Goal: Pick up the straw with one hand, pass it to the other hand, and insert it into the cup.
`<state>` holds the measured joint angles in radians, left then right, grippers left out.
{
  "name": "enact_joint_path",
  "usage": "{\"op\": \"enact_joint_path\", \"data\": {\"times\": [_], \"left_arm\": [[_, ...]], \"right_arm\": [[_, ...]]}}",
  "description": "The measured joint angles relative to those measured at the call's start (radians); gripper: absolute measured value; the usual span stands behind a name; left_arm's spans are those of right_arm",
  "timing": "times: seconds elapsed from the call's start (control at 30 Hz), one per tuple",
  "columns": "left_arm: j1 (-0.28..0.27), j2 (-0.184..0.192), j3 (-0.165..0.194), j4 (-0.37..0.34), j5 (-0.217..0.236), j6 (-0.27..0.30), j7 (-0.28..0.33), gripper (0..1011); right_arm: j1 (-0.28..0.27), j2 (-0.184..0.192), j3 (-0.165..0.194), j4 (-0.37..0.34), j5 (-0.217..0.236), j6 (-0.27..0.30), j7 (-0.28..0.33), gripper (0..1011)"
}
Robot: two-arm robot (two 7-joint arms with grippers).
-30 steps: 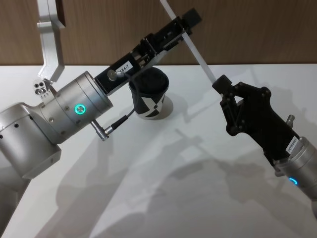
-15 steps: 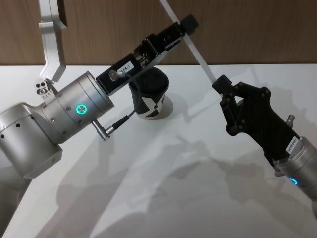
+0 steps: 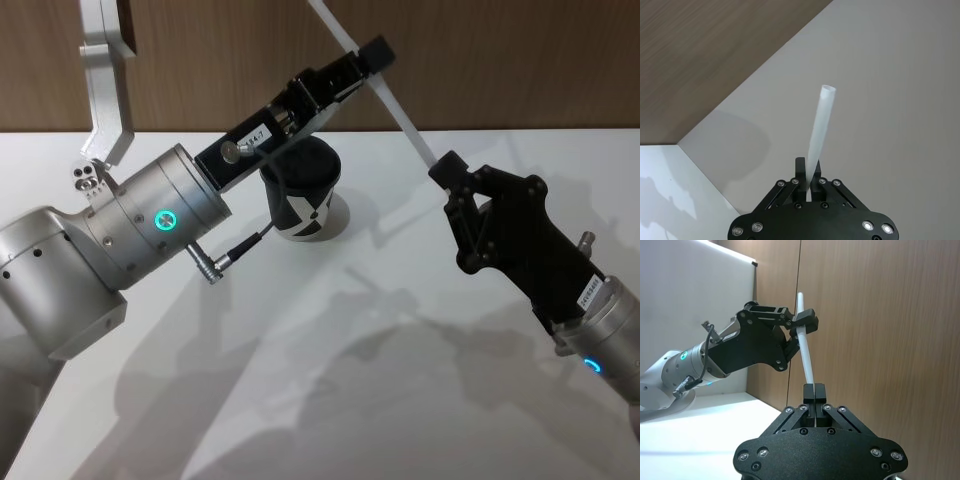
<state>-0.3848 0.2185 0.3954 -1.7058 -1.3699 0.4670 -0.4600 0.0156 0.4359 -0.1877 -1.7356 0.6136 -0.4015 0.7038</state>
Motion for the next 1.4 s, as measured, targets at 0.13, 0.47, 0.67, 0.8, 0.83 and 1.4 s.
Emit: {"op": "enact_joint_path", "data": {"times": [0.13, 0.47, 0.67, 0.8, 0.83, 1.4], "left_arm": [[0.000, 0.000, 0.000, 0.000, 0.000, 0.000, 0.000, 36], [-0.001, 0.001, 0.001, 0.000, 0.000, -0.001, 0.000, 7], [-0.005, 0.012, 0.006, -0.002, 0.026, -0.020, 0.000, 7], [-0.009, 0.026, 0.010, -0.008, 0.059, -0.043, 0.000, 7], [-0.010, 0.030, 0.010, -0.010, 0.066, -0.048, 0.000, 8], [-0.046, 0.120, 0.026, -0.051, 0.267, -0.177, 0.014, 7]], "right_arm": [[0.000, 0.000, 0.000, 0.000, 0.000, 0.000, 0.000, 84], [0.000, 0.000, 0.000, 0.000, 0.000, 0.000, 0.000, 369], [0.000, 0.000, 0.000, 0.000, 0.000, 0.000, 0.000, 540], [0.000, 0.000, 0.000, 0.000, 0.000, 0.000, 0.000, 697], [0.000, 0.000, 0.000, 0.000, 0.000, 0.000, 0.000, 712], [0.000, 0.000, 0.000, 0.000, 0.000, 0.000, 0.000, 1001]]}}
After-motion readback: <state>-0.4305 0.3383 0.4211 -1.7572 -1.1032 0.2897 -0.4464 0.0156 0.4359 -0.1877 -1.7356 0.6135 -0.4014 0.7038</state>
